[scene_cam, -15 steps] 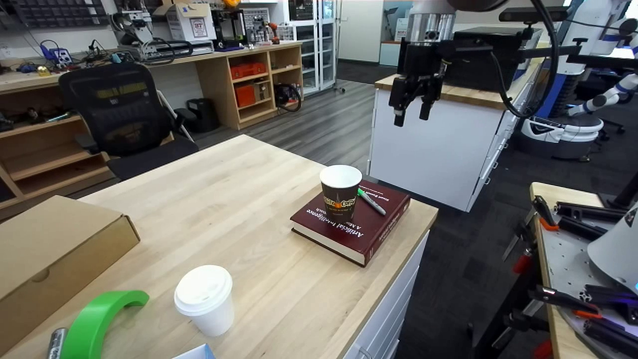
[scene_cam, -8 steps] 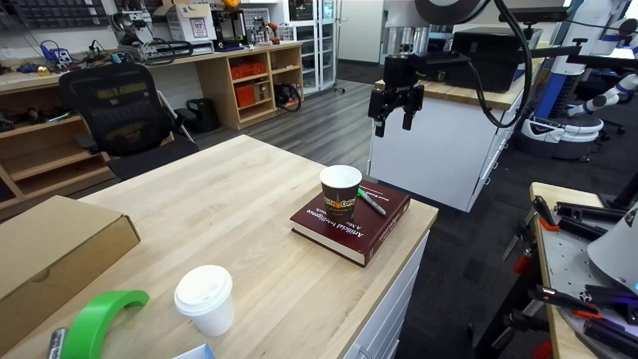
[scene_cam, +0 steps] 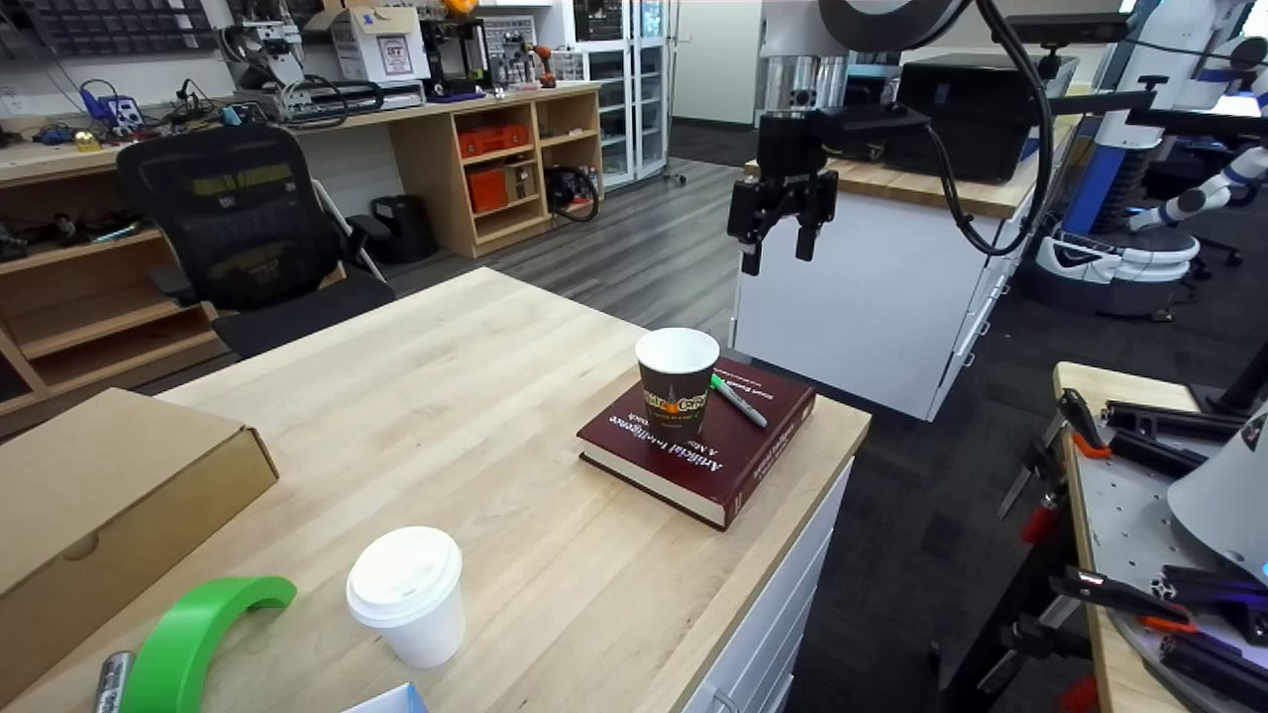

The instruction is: Pick the pen and put it in the cup

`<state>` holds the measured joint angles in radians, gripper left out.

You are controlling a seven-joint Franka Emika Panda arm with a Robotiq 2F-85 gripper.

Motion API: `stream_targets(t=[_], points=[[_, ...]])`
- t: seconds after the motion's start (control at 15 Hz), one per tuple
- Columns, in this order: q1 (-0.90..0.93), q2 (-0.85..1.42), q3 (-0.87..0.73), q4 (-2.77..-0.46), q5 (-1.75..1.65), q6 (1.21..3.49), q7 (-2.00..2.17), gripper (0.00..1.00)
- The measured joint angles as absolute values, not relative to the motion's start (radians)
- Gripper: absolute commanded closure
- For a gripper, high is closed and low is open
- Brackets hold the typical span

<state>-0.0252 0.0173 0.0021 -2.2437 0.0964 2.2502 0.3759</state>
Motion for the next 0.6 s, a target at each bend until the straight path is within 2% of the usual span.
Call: stream_targets(t=[0.6], points=[[0.021, 0.077, 0.011, -2.243, 0.097, 2.255, 0.522, 0.0]])
